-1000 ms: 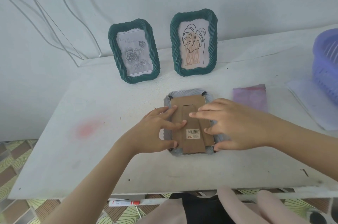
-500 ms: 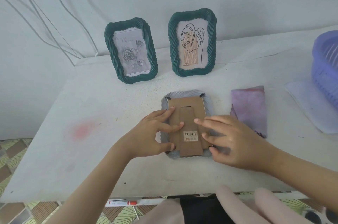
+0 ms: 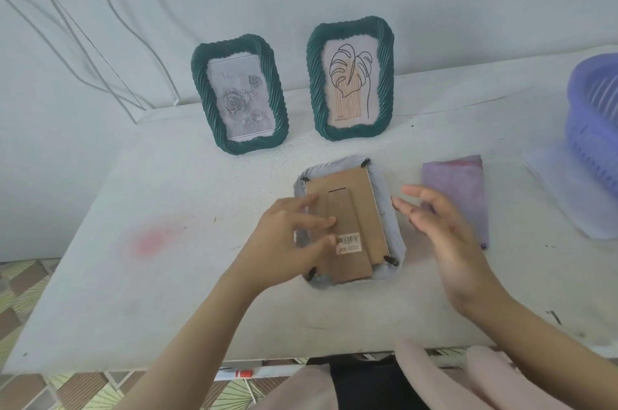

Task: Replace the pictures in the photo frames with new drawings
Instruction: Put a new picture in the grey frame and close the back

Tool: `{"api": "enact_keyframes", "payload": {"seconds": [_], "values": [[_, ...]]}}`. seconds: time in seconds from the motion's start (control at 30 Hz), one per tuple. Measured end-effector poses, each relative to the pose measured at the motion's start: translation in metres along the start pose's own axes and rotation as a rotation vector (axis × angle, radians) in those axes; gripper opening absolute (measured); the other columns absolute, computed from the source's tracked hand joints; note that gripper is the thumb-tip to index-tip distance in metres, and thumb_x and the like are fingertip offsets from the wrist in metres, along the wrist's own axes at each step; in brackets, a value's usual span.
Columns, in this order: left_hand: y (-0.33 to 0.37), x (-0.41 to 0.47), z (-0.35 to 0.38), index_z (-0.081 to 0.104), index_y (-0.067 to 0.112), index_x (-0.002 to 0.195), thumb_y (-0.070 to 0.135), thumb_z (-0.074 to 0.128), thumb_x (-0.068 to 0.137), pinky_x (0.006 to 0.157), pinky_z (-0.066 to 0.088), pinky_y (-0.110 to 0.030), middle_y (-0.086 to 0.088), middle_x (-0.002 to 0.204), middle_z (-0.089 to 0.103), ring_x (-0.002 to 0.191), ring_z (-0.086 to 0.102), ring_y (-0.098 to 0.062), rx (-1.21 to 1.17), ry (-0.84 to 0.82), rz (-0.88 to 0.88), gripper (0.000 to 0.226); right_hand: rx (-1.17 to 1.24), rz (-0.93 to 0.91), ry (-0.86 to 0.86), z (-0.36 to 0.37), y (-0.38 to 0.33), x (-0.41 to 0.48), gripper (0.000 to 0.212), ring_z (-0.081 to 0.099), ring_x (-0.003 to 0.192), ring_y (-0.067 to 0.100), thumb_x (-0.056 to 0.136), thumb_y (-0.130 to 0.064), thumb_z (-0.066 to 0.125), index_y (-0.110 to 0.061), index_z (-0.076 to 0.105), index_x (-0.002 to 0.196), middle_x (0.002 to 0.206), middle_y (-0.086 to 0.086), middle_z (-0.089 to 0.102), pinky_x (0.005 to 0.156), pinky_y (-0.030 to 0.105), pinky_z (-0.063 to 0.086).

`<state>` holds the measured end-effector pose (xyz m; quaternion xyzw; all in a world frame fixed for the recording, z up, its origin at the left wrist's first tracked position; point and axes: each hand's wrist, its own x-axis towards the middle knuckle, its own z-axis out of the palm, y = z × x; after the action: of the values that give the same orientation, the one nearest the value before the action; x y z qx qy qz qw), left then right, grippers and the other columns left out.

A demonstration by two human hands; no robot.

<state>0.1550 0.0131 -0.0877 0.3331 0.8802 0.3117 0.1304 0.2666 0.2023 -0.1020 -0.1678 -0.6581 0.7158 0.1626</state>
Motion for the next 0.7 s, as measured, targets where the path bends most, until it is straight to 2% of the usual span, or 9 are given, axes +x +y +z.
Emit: {"api": "enact_keyframes", "payload": {"seconds": [0.03, 0.1, 0.23, 0.33, 0.43, 0.5, 0.57, 0.63, 0.7], "values": [[0.008, 0.001, 0.0, 0.072, 0.036, 0.095, 0.054, 0.059, 0.073, 0.101, 0.031, -0.025, 0.006, 0.13, 0.056, 0.122, 0.041, -0.007, 0.017, 0.089, -0.005, 0.031, 0.088, 0.019, 0.021, 0.0, -0.003, 0.002, 0.02, 0.054, 0.117, 0.007, 0.089, -0.019, 0.048, -0.026, 0.057, 0.106, 0.112, -0.006, 0.066, 0.09, 0.018, 0.039], [0.028, 0.003, -0.001, 0.07, 0.025, 0.089, 0.062, 0.049, 0.076, 0.086, 0.038, -0.023, 0.007, 0.111, 0.064, 0.106, 0.054, -0.01, 0.039, 0.191, -0.019, 0.044, 0.249, 0.058, -0.003, 0.003, -0.01, 0.005, 0.024, 0.056, 0.117, 0.013, 0.095, -0.017, 0.033, -0.02, 0.053, 0.109, 0.103, -0.001, 0.072, 0.093, 0.027, 0.037], [0.068, 0.007, -0.003, 0.042, 0.023, 0.119, 0.073, 0.039, 0.077, 0.069, 0.039, -0.03, 0.004, 0.1, 0.064, 0.091, 0.06, -0.021, 0.187, 0.247, -0.081, 0.065, 0.4, 0.134, -0.095, 0.01, -0.022, 0.009, 0.036, 0.057, 0.115, 0.021, 0.096, -0.027, 0.023, -0.015, 0.051, 0.116, 0.104, 0.009, 0.071, 0.099, 0.035, 0.036], [0.082, 0.008, -0.008, 0.03, 0.022, 0.127, 0.06, 0.054, 0.076, 0.064, 0.035, -0.028, 0.005, 0.079, 0.054, 0.081, 0.058, -0.024, 0.302, 0.259, -0.069, 0.067, 0.448, 0.178, -0.169, 0.012, -0.024, 0.013, 0.042, 0.059, 0.111, 0.022, 0.095, -0.032, 0.021, -0.016, 0.05, 0.121, 0.11, 0.013, 0.069, 0.098, 0.038, 0.037], [0.082, 0.009, -0.019, 0.036, 0.021, 0.124, 0.039, 0.055, 0.079, 0.068, 0.037, -0.03, -0.003, 0.084, 0.059, 0.088, 0.058, -0.033, 0.262, 0.214, -0.116, 0.052, 0.41, 0.203, -0.181, 0.013, -0.021, 0.017, 0.041, 0.058, 0.114, 0.022, 0.096, -0.031, 0.022, -0.018, 0.051, 0.122, 0.111, 0.012, 0.069, 0.098, 0.037, 0.039], [0.079, 0.005, -0.033, 0.039, 0.028, 0.126, 0.035, 0.051, 0.083, 0.073, 0.041, -0.032, -0.003, 0.098, 0.065, 0.093, 0.058, -0.031, 0.182, 0.188, -0.178, 0.045, 0.373, 0.226, -0.137, 0.013, -0.016, 0.018, 0.036, 0.059, 0.112, 0.022, 0.097, -0.028, 0.026, -0.019, 0.054, 0.119, 0.11, 0.009, 0.069, 0.094, 0.034, 0.042], [0.072, -0.001, -0.048, 0.044, 0.037, 0.122, 0.032, 0.047, 0.088, 0.075, 0.049, -0.035, 0.003, 0.094, 0.07, 0.086, 0.063, -0.023, -0.006, 0.208, -0.248, 0.034, 0.318, 0.238, -0.1, 0.012, -0.009, 0.017, 0.03, 0.06, 0.11, 0.024, 0.097, -0.023, 0.031, -0.02, 0.056, 0.114, 0.113, 0.009, 0.068, 0.093, 0.034, 0.044], [0.06, -0.008, -0.061, 0.05, 0.038, 0.113, 0.02, 0.045, 0.091, 0.062, 0.055, -0.029, 0.007, 0.074, 0.071, 0.066, 0.067, -0.014, -0.292, 0.252, -0.311, 0.029, 0.259, 0.243, -0.077, 0.012, -0.003, 0.016, 0.022, 0.061, 0.106, 0.024, 0.095, -0.019, 0.041, -0.023, 0.057, 0.109, 0.115, 0.01, 0.066, 0.094, 0.035, 0.045], [0.044, -0.014, -0.065, 0.054, 0.032, 0.111, 0.005, 0.04, 0.091, 0.045, 0.047, -0.018, 0.005, 0.063, 0.069, 0.051, 0.062, -0.01, -0.557, 0.248, -0.349, 0.037, 0.217, 0.234, -0.073, 0.015, 0.002, 0.015, 0.023, 0.063, 0.102, 0.021, 0.084, -0.022, 0.052, -0.027, 0.059, 0.105, 0.111, 0.007, 0.067, 0.093, 0.033, 0.046]]}}
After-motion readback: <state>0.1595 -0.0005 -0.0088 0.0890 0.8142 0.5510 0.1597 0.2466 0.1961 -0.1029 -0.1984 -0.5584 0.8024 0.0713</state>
